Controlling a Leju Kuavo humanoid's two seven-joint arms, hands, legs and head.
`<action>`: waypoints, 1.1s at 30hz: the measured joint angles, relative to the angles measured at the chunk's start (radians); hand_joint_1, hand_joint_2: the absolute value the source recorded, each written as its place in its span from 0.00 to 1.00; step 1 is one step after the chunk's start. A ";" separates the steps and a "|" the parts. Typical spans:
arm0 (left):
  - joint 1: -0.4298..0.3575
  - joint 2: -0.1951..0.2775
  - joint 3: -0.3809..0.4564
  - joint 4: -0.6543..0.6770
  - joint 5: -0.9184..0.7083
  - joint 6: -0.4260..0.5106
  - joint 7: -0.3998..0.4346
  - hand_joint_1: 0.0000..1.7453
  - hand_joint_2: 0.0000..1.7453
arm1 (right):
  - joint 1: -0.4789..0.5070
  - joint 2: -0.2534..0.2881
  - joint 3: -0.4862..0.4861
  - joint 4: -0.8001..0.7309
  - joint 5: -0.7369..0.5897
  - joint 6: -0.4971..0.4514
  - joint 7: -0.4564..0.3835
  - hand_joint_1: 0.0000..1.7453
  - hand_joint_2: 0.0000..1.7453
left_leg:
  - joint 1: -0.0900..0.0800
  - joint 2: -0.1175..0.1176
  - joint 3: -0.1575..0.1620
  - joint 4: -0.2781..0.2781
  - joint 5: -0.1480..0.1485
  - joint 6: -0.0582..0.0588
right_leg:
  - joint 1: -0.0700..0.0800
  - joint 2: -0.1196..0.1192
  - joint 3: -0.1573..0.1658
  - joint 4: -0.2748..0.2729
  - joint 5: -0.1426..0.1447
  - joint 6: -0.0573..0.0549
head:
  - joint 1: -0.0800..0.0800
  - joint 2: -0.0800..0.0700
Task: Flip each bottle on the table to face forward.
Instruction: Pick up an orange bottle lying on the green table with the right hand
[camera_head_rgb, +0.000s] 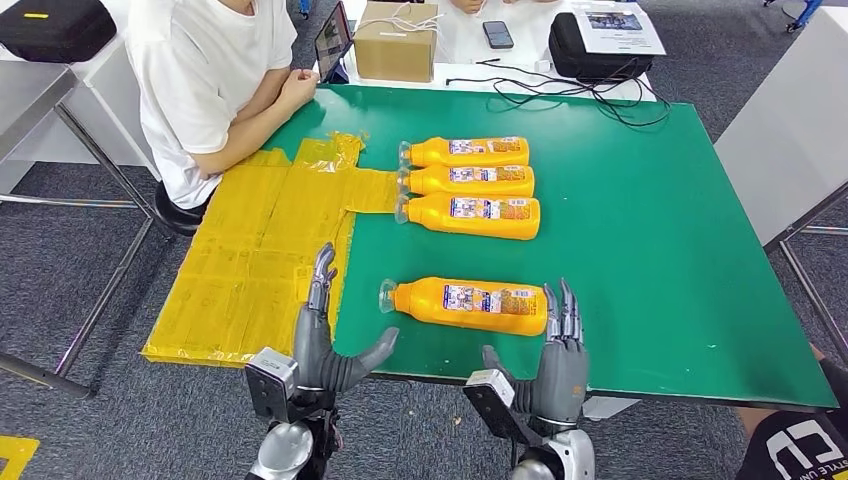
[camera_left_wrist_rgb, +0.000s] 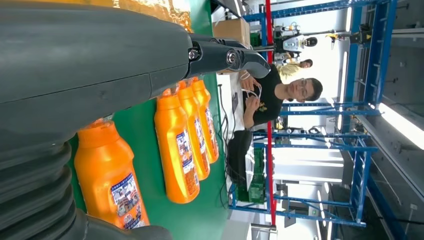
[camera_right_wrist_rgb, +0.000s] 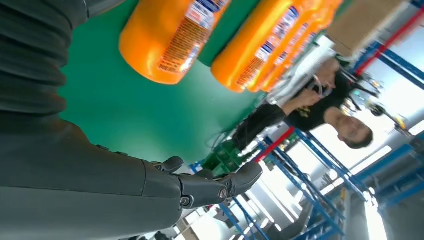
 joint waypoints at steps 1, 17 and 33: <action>0.000 0.000 -0.001 0.000 0.000 0.000 0.000 0.00 1.00 | 0.003 0.000 -0.002 -0.005 -0.019 0.000 -0.020 0.00 1.00 | 0.000 0.000 0.000 0.000 0.000 0.000 | 0.000 0.000 0.000 0.000 0.000 0.000 | 0.000 0.000; -0.002 0.001 -0.014 0.000 0.002 0.016 0.000 0.00 1.00 | 0.010 0.031 -0.045 -0.025 -0.134 0.000 -0.137 0.00 1.00 | 0.000 0.000 0.000 0.000 0.000 0.000 | 0.000 0.000 0.000 0.000 0.000 0.000 | 0.000 0.000; -0.012 0.001 -0.018 0.008 0.007 0.005 0.000 0.00 1.00 | -0.065 -0.033 -0.036 0.114 0.199 0.009 0.161 0.00 1.00 | 0.000 0.000 0.000 0.000 0.000 0.000 | 0.000 0.000 0.000 0.000 0.001 0.000 | 0.000 0.000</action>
